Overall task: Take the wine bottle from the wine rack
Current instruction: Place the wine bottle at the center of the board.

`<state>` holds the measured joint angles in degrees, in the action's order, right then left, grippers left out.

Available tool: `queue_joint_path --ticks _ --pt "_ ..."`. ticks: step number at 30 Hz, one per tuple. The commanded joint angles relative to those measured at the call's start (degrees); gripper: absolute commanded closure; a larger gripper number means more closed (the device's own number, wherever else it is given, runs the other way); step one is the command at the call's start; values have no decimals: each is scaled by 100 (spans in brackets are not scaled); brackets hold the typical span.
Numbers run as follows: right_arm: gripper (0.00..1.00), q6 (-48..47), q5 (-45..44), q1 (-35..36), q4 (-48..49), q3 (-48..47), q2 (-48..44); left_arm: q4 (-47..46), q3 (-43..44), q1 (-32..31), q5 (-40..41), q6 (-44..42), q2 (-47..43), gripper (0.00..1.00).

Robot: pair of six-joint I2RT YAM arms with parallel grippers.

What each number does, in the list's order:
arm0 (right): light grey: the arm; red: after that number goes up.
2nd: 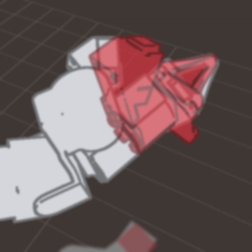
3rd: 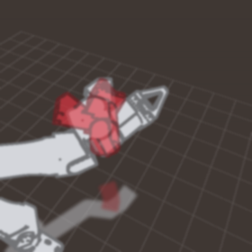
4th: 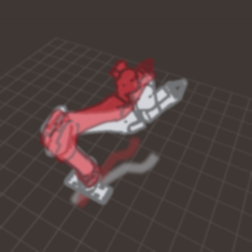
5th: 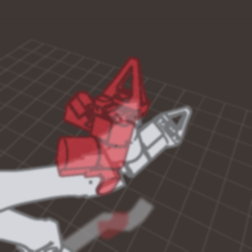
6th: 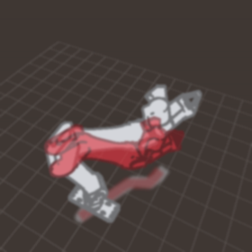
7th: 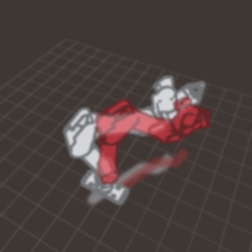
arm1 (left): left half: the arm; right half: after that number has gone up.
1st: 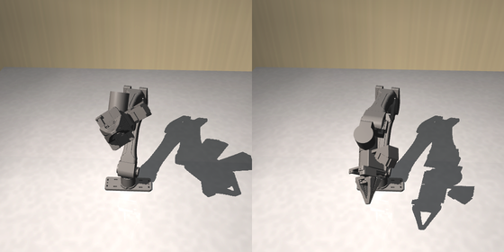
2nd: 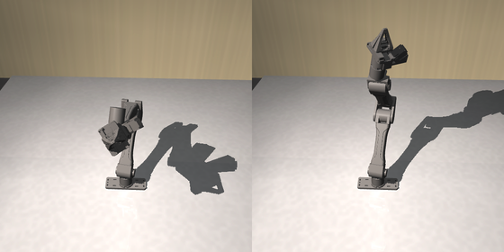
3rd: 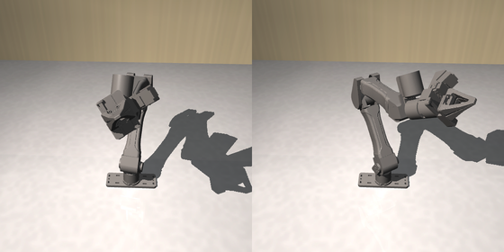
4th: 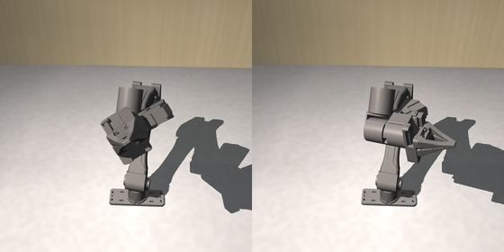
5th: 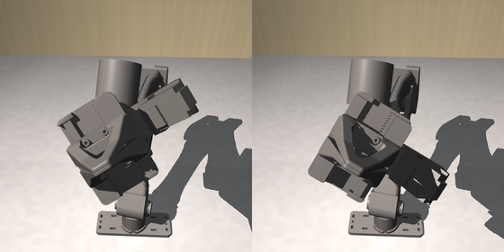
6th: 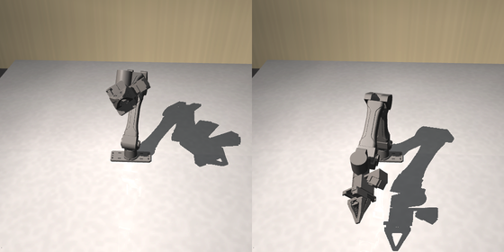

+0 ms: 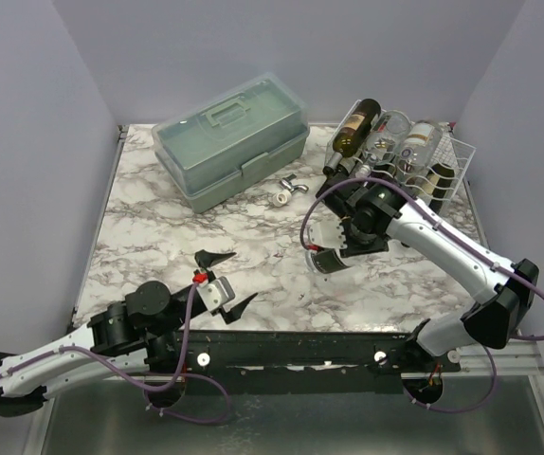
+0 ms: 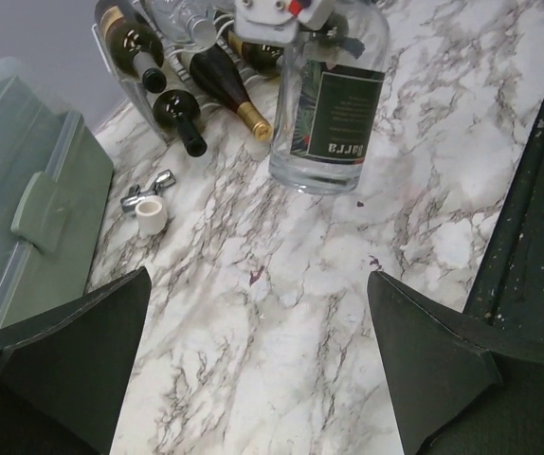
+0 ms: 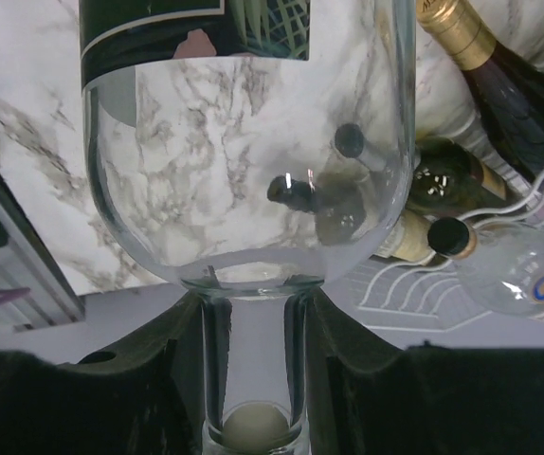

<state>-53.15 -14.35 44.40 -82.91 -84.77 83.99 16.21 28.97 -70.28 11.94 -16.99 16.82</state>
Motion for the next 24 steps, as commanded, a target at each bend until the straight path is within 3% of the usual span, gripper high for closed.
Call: queue_joint_path --ticks 1,5,13,24 --pt "100 -548 -1131 360 151 97 -428 330 -147 -34 364 -63 -270 2" --pt "100 -842 -2040 644 153 361 -375 444 -155 -37 504 -58 -438 2" --pt "100 -757 -2934 1465 153 725 -41 532 -171 -35 513 -7 -611 2" --pt "99 -1005 -3345 1770 144 1067 292 603 -119 -27 398 97 -797 1"
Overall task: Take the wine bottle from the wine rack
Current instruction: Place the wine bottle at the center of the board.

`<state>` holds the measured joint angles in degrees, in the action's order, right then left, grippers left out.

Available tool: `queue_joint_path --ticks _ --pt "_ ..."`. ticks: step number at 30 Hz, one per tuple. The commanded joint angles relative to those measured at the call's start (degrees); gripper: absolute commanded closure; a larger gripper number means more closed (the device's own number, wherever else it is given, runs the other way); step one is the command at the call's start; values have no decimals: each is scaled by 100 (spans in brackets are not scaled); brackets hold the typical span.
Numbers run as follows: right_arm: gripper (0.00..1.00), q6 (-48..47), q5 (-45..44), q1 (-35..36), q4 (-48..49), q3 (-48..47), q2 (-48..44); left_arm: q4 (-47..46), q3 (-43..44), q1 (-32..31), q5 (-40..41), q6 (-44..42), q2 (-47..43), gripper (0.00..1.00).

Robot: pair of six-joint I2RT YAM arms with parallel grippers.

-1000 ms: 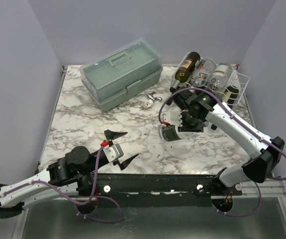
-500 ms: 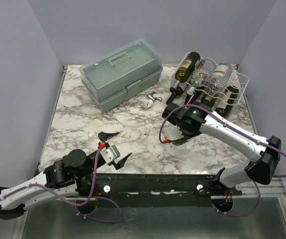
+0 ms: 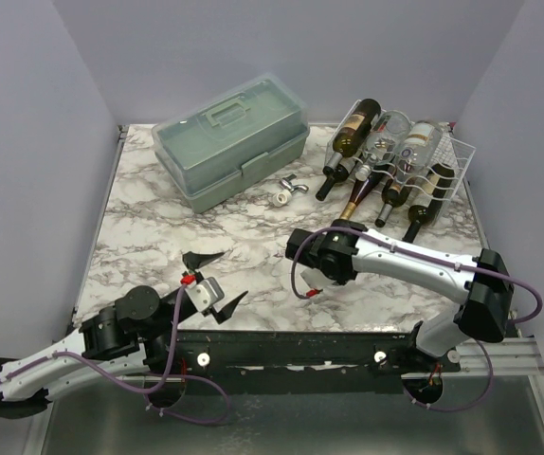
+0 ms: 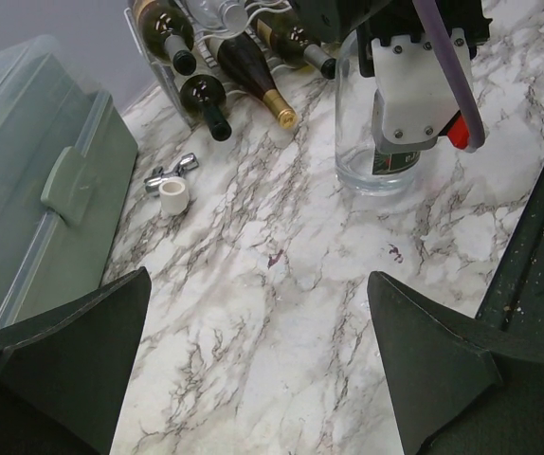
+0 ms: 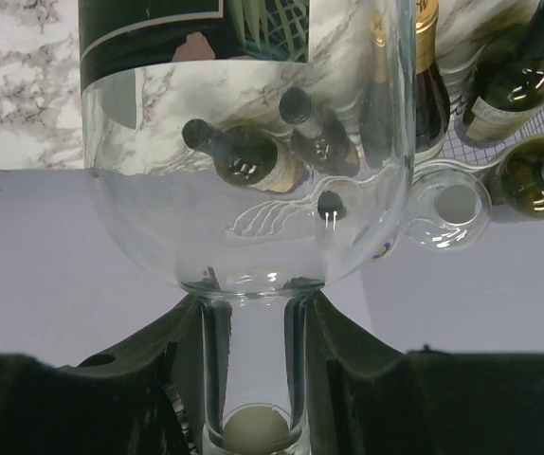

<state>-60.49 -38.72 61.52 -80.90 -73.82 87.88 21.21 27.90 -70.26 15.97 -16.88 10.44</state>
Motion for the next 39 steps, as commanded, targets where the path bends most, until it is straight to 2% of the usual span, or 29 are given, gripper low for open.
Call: queue_joint_path --ticks 1,5,13,17,23,30,33,39 --pt "99 -323 -903 62 -57 -27 -95 95 -6 -28 -31 81 -186 2" --pt "96 -409 -913 115 -56 38 -35 100 -21 -23 -56 80 -241 2" --pt "83 -354 -947 277 -55 41 219 94 -11 21 -141 97 -219 2" --pt "69 -277 -879 392 -57 25 346 94 -13 63 -199 106 -209 2" --pt "40 -19 -894 675 -49 52 443 94 -4 99 -260 115 -208 1" --pt "26 201 -928 903 -47 -63 445 87 -11 144 -335 124 -216 2" --pt "1 462 -1050 984 -57 -202 505 81 -9 177 -387 141 -209 2" --pt "0 648 -868 1227 -57 -656 507 67 4 241 -517 168 -216 2"
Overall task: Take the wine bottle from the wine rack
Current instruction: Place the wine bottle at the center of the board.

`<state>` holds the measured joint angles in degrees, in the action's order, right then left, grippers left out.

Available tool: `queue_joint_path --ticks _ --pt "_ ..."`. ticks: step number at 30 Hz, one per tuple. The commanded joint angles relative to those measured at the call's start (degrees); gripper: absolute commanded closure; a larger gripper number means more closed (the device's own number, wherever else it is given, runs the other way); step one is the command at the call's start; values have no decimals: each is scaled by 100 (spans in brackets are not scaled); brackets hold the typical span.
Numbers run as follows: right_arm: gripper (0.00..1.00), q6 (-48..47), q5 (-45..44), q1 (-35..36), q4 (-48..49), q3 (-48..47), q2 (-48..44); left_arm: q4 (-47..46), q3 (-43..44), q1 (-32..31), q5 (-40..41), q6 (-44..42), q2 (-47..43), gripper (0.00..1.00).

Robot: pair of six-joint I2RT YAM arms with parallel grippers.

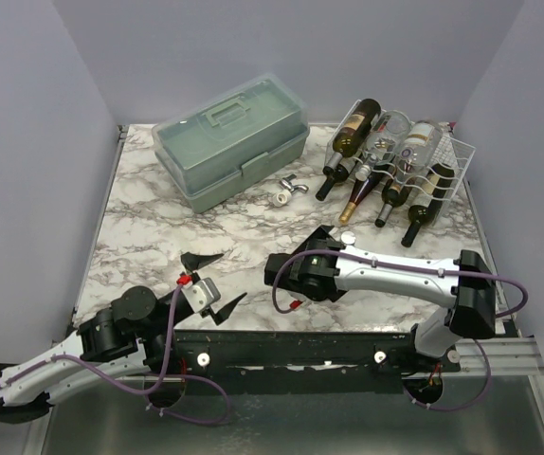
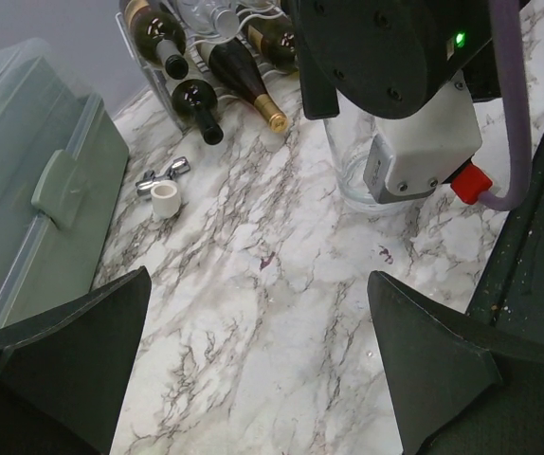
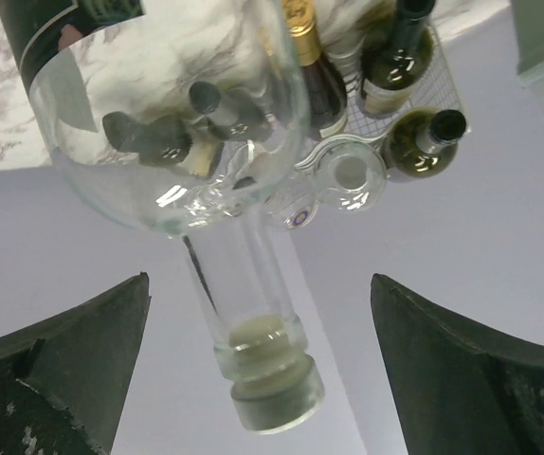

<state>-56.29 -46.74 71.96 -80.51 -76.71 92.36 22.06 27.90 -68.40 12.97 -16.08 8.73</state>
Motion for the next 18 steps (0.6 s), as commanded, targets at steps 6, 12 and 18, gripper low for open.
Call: queue_joint_path --ticks 6,12,18 --pt "0 470 385 290 -97 -573 -119 -16 12 77 -304 56 -245 2" --pt "0 675 1023 309 -110 -714 -450 -166 -57 82 -260 15 -652 1" --pt "0 922 1998 274 -115 -1567 -548 -499 -130 81 -386 121 -695 1"
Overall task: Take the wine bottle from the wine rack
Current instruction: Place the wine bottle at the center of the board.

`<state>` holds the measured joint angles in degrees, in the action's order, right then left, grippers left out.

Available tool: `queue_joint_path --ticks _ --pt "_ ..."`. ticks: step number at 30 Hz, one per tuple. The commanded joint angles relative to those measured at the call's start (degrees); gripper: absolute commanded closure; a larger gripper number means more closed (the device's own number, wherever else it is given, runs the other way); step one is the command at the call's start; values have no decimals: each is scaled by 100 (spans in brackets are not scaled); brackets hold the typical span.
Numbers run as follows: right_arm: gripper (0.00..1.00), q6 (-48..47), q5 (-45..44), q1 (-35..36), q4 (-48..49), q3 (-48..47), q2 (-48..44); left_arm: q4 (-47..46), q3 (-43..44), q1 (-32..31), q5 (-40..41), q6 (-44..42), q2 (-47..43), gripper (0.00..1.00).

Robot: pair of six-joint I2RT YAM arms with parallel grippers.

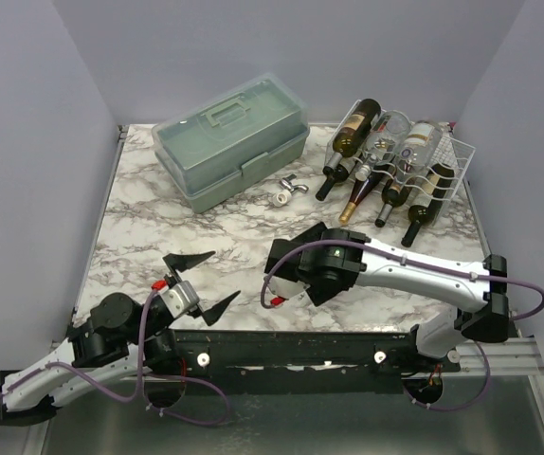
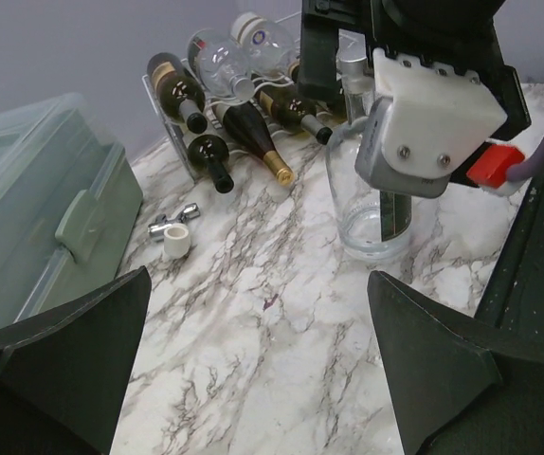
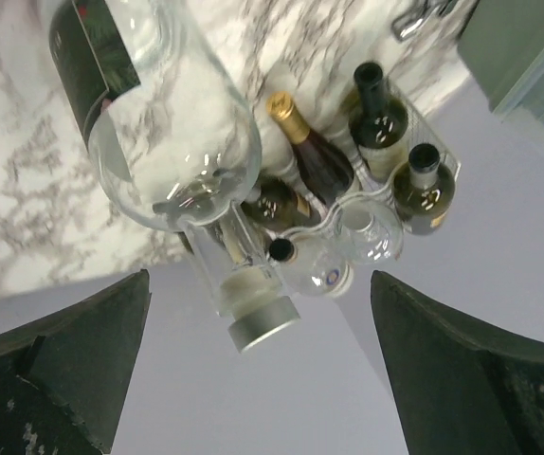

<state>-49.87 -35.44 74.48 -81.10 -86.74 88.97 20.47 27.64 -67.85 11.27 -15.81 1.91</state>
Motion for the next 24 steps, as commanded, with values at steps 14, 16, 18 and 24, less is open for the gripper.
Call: queue_joint_path --ticks 14,16,18,24 --pt "0 906 2791 -953 3 -2056 -635 -1035 134 33 -503 1317 668 1" --pt "0 1085 3056 -1181 125 -2189 -734 -1288 115 31 -433 1544 831 2" --pt "0 1277 3191 -1391 328 -2175 -835 -1502 98 31 -329 1834 1049 2" --pt "0 2002 2731 -2058 1332 -1814 -1168 -2281 41 28 -248 2344 1831 2"
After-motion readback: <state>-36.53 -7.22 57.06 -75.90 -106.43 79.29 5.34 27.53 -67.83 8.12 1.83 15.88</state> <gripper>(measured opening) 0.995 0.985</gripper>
